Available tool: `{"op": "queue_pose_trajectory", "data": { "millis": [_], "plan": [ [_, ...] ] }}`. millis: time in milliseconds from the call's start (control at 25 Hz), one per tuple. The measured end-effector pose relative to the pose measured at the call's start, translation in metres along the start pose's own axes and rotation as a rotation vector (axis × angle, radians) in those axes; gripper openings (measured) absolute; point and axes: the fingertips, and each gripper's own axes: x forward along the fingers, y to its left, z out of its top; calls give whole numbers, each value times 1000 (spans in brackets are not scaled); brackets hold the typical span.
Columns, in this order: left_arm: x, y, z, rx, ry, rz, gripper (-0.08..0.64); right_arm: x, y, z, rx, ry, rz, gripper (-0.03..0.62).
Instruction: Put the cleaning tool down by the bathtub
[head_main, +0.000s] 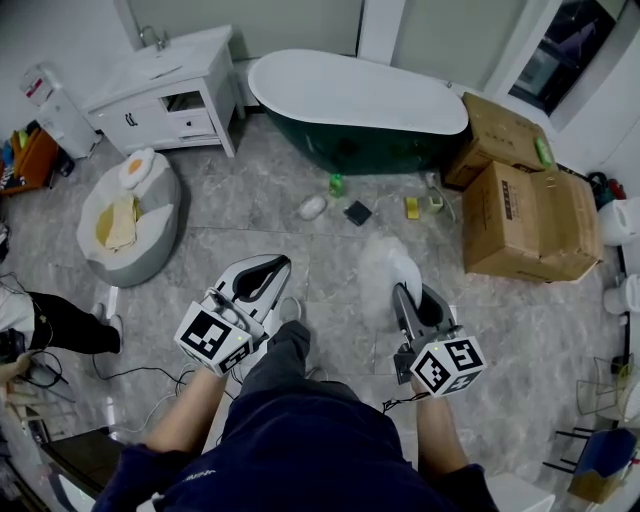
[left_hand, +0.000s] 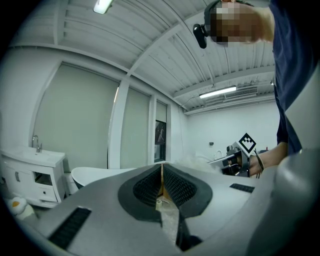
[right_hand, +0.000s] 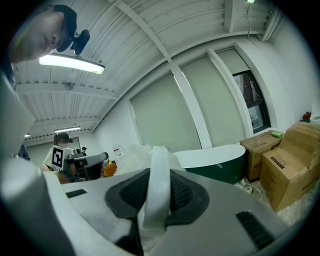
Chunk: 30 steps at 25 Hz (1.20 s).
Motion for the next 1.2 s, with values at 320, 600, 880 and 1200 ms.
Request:
{"op": "queue_pose_trajectory", "data": {
  "millis": [320, 600, 880, 1200],
  "plan": [
    [40, 44, -4, -13, 7, -19, 34, 50, -24, 9, 4, 19, -22, 89],
    [67, 101, -5, -31, 21, -31, 34, 110, -32, 22, 10, 40, -34, 89],
    [94, 169, -7, -52, 34, -51, 35, 181, -36, 38, 16, 65, -52, 89],
    [126, 251, -6, -59, 44, -73, 35, 269, -32, 55, 11, 90, -49, 89]
  ]
}}
